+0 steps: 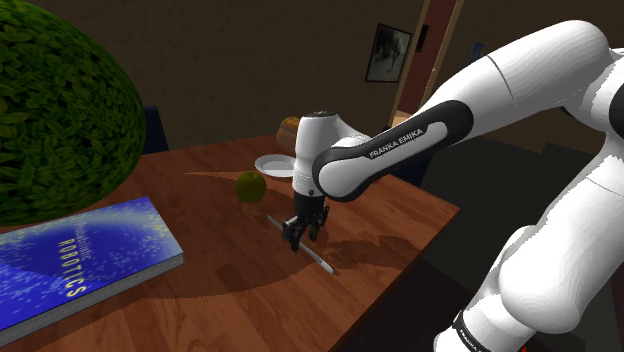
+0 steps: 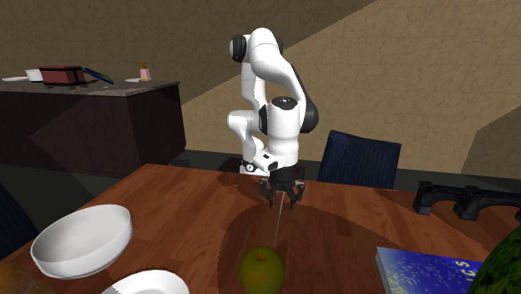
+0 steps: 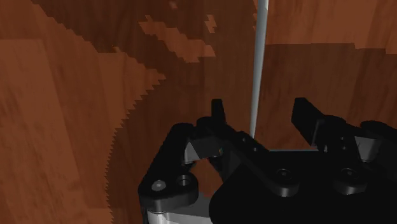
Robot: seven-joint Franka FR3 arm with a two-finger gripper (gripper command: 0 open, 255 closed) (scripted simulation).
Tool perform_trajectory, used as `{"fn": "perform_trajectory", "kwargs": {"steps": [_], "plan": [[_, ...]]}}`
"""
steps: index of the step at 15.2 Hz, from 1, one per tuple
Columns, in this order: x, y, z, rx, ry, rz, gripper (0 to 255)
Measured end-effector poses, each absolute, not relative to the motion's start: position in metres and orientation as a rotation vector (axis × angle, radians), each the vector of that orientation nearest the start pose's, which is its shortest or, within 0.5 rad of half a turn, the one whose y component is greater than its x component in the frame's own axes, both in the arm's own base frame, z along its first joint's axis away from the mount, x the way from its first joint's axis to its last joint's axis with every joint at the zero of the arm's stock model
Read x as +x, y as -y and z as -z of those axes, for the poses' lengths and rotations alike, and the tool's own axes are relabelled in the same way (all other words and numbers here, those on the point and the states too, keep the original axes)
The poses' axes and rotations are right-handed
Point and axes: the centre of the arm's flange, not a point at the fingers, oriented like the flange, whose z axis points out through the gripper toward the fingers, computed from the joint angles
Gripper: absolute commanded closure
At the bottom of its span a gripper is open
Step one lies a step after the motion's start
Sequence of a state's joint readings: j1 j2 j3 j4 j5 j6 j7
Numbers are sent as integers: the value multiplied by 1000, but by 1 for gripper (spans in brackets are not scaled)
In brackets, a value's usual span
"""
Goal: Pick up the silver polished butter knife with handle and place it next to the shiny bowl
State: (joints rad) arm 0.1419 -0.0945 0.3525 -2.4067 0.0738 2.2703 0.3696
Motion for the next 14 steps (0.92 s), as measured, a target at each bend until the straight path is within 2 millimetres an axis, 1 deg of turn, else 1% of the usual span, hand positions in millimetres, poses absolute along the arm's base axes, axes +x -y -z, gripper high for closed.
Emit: {"fn": "perform_trajectory", "kwargs": {"steps": [9,11,14], "plan": [[417,-227,-344,-3137,116,-82,255],[418,-227,-350,-3137,116,-82,255],[417,-227,-365,-3137,116,-81,255]]}}
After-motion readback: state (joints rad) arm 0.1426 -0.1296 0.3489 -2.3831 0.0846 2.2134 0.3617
